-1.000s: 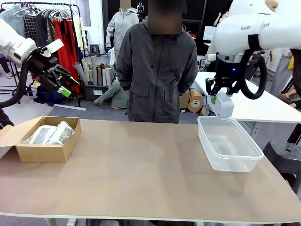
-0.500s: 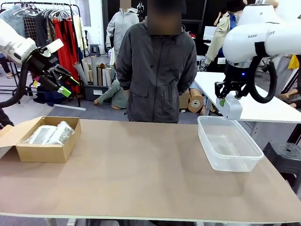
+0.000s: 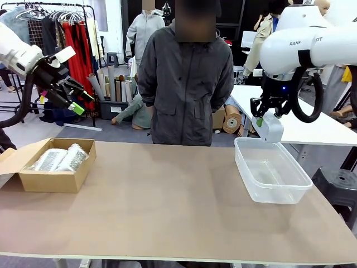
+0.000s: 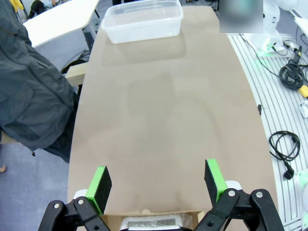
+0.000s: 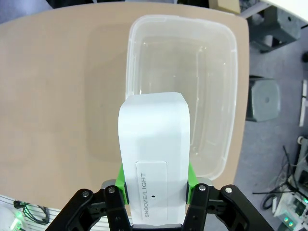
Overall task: Separate and place wrapped and unwrapped clocks.
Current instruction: If the picked Digital clock is wrapped, place it in the Package Box ; if not, place it in the Organizing box.
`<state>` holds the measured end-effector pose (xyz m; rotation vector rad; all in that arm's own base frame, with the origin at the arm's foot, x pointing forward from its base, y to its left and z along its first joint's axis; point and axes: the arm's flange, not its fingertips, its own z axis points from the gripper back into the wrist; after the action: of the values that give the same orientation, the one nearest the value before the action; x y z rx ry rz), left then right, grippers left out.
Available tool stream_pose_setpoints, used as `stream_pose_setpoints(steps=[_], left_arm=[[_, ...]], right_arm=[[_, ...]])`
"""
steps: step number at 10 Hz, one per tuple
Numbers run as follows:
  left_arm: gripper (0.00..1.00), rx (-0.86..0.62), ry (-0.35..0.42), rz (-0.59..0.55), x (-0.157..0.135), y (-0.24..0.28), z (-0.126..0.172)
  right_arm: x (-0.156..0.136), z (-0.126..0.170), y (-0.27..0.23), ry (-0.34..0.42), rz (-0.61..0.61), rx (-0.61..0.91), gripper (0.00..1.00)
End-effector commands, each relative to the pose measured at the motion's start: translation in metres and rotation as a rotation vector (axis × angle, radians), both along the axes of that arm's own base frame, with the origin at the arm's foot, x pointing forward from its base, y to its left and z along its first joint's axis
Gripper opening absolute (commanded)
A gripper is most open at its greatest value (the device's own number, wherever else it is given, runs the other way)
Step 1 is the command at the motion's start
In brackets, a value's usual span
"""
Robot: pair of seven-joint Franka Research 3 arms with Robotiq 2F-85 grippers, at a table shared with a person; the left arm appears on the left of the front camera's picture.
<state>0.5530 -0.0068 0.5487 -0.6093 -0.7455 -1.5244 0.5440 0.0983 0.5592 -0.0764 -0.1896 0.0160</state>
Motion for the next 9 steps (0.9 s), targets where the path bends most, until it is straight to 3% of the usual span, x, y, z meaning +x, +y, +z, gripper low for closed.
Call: stream_pose_setpoints(steps=[1,3,8,9], left_arm=[[1.0,-0.001,-0.004,0.0,-0.002,0.0,0.001],[1.0,-0.001,-0.004,0.0,-0.002,0.0,0.001],[1.0,-0.001,-0.004,0.0,-0.002,0.0,0.001],[1.0,-0.001,-0.004,0.0,-0.002,0.0,0.001]], right_arm=[[0.0,0.005,-0.002,-0.002,0.004,-0.002,0.0],[0.0,0.0,0.0,0.0,0.0,0.0,0.0],[0.019,-0.05,-0.048,0.029,-0.113,0.067,0.0],[0.026,-0.062,-0.057,0.064,-0.109,0.093,0.0]])
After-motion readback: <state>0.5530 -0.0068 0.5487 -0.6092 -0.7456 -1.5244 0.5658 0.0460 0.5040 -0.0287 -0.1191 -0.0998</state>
